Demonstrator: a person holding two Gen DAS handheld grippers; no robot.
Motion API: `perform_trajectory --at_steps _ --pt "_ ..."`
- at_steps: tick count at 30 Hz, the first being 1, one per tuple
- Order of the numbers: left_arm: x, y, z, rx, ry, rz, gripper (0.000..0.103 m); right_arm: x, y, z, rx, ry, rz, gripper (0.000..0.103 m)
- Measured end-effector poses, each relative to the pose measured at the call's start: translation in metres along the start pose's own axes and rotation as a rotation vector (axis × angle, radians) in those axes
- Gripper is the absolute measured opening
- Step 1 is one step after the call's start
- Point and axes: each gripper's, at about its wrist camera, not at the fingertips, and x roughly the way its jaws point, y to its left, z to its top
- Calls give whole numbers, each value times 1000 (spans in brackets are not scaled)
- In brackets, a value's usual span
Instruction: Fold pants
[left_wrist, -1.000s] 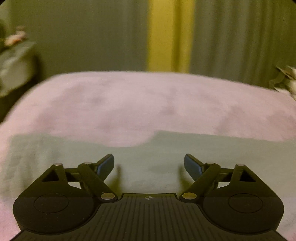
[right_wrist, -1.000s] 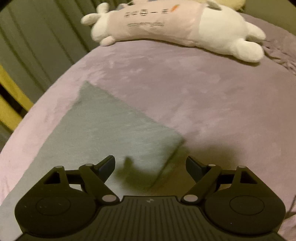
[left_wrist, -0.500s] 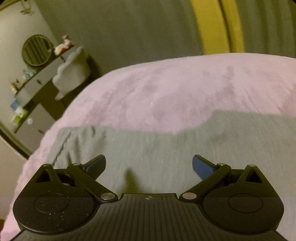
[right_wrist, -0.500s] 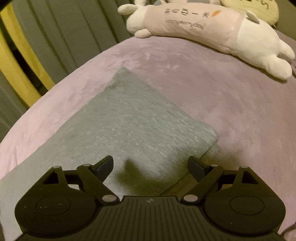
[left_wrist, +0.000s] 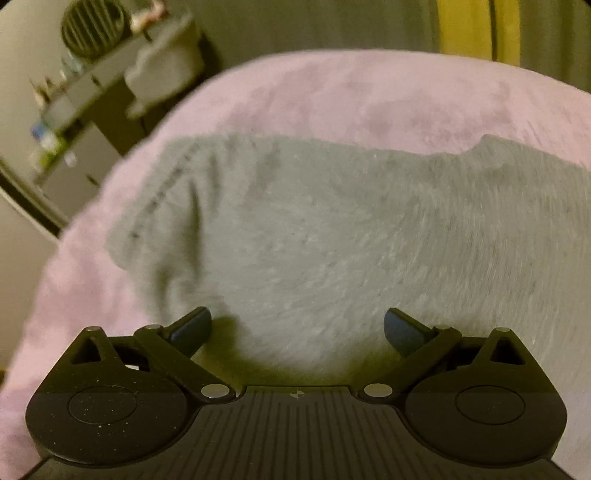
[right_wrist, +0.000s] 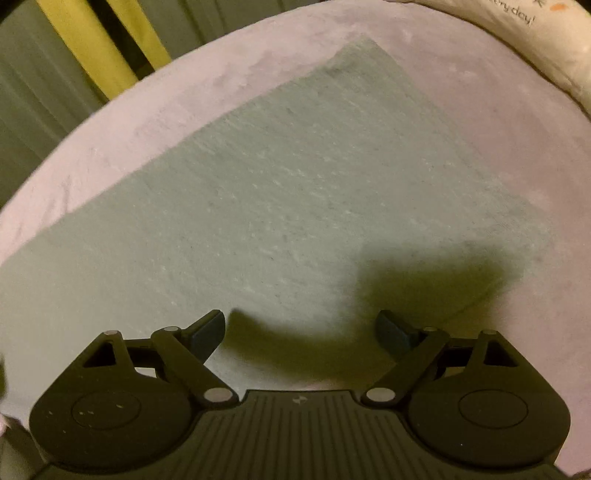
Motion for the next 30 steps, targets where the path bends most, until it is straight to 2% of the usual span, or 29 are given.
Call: perform_trajectory --at_steps 2,8,12,14,17,19,23,25,26,28,30 --pt "-20 3 -8 -13 -21 -15 102 0 4 0 -46 5 -48 93" --pt "-66 -11 -23 -100 -101 -184 102 1 23 -3 -153 45 -126 100" --pt "-85 -29 -41 -158 -145 -310 102 -8 31 -6 -203 4 -153 101" --pt "-89 -38 -52 -163 -146 -338 102 -17 37 -11 -238 -39 -151 102" --pt "-88 -50 -62 -135 -122 -351 102 -35 44 -18 -292 -149 -155 103" --pt "-88 -52 -65 -121 -132 -334 102 -48 45 -26 -318 -218 -129 103" --pt "-98 -43 -67 -162 -216 -360 102 -60 41 -26 -338 -220 -28 103" --pt "-98 -42 -68 -174 -224 -368 102 -65 37 -27 -374 -205 28 103" --pt "-95 -44 -69 -176 -205 -370 103 -69 33 -28 -395 -214 28 103" --pt "-88 -47 -68 -179 -156 -370 103 -70 22 -21 -391 -243 -44 103" --pt "-85 -51 -66 -181 -127 -369 102 -65 -3 -8 -300 -235 -87 103"
